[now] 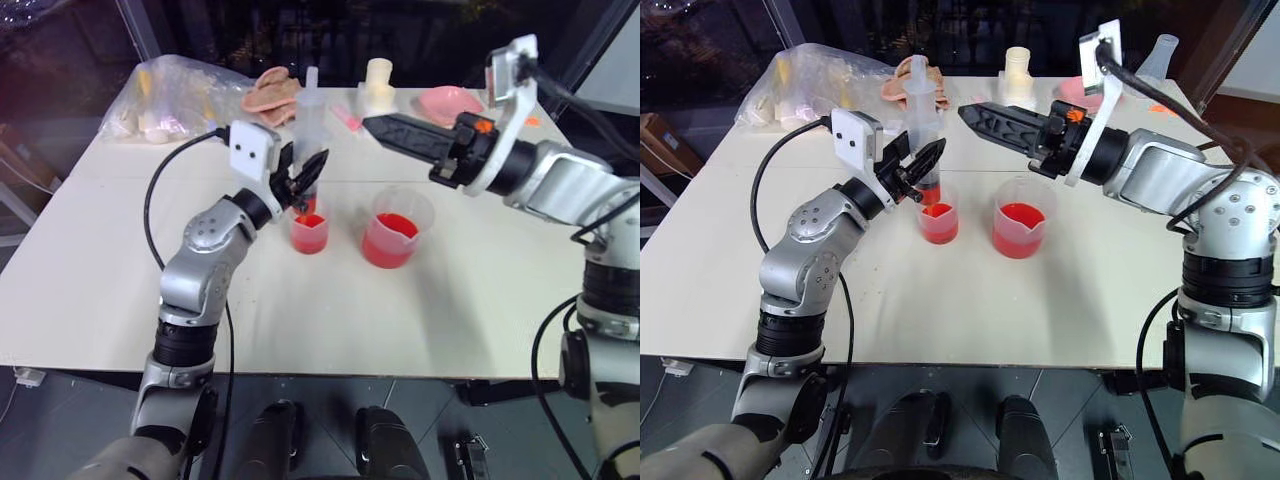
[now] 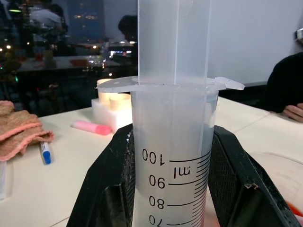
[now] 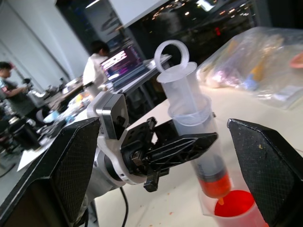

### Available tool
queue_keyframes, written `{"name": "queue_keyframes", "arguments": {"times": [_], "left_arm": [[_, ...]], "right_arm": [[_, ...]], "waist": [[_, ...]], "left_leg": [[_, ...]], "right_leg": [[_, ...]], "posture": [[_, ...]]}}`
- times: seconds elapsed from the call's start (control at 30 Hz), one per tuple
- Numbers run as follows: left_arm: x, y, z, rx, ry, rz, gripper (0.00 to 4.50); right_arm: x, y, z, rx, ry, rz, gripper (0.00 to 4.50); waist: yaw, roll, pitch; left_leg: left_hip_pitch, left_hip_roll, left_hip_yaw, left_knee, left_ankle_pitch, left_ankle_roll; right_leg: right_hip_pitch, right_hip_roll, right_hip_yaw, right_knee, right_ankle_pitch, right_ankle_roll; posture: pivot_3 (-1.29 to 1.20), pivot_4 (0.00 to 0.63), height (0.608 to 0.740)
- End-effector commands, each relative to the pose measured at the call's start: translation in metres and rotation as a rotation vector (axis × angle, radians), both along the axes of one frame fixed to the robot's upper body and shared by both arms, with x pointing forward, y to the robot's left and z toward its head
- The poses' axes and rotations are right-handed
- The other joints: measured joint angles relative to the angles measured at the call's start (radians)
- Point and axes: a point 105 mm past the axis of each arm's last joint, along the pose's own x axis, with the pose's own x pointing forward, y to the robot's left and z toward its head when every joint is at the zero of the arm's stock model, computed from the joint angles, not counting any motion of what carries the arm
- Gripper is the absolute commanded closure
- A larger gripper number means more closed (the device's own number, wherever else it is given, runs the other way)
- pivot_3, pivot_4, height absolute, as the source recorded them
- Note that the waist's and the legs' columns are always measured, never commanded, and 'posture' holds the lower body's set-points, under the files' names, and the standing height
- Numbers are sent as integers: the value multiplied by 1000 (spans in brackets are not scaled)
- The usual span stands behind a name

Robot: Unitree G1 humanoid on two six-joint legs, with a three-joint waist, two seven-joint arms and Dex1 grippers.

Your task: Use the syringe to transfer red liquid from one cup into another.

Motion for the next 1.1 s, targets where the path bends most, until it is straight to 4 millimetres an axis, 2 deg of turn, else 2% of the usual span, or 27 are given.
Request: {"name": "queue_keyframes", "arguments": {"times": [0.03,0.17,0.37,0.63,0.9,1.1], "left_arm": [[-2,-1,10,4,-41,-35,2972],[3,1,8,0,-30,-46,2972],[9,1,4,-4,-11,-81,2972],[13,-2,7,23,-36,-103,2972],[11,-4,9,23,-45,-110,2972],[10,-4,10,23,-50,-106,2972]], "right_arm": [[-5,12,11,-7,-59,35,61],[3,18,11,-15,-71,2,61],[11,27,23,-8,-122,-28,61],[6,44,41,8,-192,28,61],[24,56,32,-3,-157,2,61],[26,57,30,-3,-158,6,61]], "waist": [[0,0,0],[-3,0,0],[-15,0,0],[-21,0,0],[-22,0,0],[-23,0,0]], "left_leg": [[0,0,0,0,0,0],[0,0,0,0,0,0],[0,0,0,0,0,-1],[0,0,0,-1,1,-1],[0,0,0,-1,1,-1],[0,0,0,-1,1,-2]], "right_leg": [[0,0,0,0,0,0],[0,0,0,0,0,0],[-1,0,0,1,0,0],[-2,0,0,2,0,0],[-2,0,0,2,0,0],[-3,0,0,2,0,0]], "posture": [[0,150,740],[0,150,740],[0,150,740],[0,150,740],[0,150,740],[0,150,740]]}}
